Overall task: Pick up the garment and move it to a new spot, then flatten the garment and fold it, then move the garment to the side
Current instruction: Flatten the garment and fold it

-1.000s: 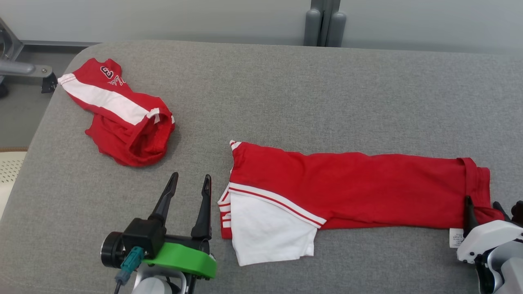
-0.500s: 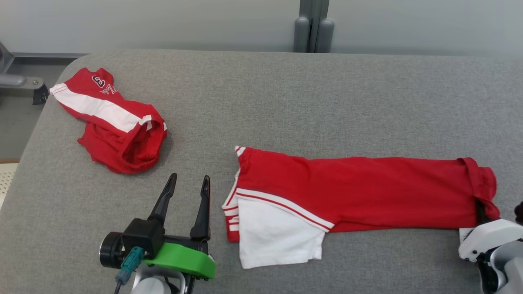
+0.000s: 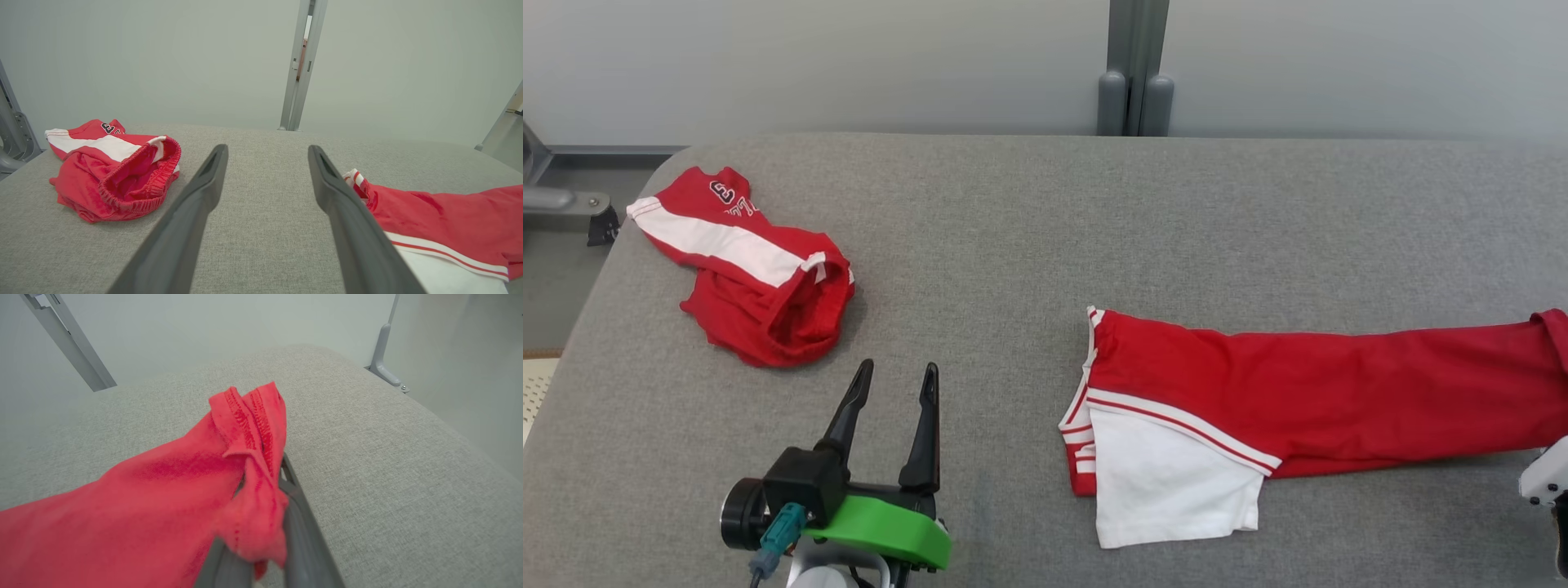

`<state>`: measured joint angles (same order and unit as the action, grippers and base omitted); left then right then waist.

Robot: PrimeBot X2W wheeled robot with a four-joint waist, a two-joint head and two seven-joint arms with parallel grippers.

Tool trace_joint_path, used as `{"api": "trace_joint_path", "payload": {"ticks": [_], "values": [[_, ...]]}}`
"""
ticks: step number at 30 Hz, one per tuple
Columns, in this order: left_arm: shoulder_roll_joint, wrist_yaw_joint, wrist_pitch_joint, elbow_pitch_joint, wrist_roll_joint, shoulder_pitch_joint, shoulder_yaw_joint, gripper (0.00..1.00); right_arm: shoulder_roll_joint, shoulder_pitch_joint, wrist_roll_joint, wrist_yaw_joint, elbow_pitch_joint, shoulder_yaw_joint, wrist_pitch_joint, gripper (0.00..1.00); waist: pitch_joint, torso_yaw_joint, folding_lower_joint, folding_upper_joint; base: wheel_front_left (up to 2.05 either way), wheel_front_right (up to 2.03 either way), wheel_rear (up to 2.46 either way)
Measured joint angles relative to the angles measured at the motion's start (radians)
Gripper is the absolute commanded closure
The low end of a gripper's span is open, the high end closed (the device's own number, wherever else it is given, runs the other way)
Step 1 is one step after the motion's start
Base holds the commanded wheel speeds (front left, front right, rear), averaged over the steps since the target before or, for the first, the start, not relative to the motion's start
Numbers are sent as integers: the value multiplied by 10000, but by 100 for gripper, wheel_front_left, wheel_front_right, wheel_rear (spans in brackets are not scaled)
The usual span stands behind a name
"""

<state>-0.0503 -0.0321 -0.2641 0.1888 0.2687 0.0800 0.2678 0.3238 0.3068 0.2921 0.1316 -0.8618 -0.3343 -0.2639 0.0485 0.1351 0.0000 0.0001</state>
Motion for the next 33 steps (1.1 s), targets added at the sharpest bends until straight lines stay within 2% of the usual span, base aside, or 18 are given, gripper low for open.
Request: {"api": "trace_joint_path", "payload": {"ticks": [3,6,14,18,25,33], "values": [[0,-6,0,48,35,-128,13,0,-311,12,46,-2,522,217,0,100,-230,-36,0,0,0,0,0],[2,-29,0,54,69,-209,-4,0,-790,46,155,-4,1172,846,0,100,-450,-75,0,0,0,0,0],[2,-67,0,13,161,-326,-56,0,-2086,53,984,-8,3033,3346,339,100,-785,-36,0,0,0,0,0],[4,-100,0,-8,197,-336,-29,0,-2466,-135,1419,-10,3672,4422,669,100,-807,171,0,0,0,0,0],[4,-65,-2,2,286,-335,71,0,-2702,-450,1783,-10,3680,5707,867,100,-757,714,0,0,0,0,0],[4,-31,0,12,314,-320,125,0,-2732,-518,2192,-10,2696,6715,759,100,-582,1342,0,0,0,0,0]]}}
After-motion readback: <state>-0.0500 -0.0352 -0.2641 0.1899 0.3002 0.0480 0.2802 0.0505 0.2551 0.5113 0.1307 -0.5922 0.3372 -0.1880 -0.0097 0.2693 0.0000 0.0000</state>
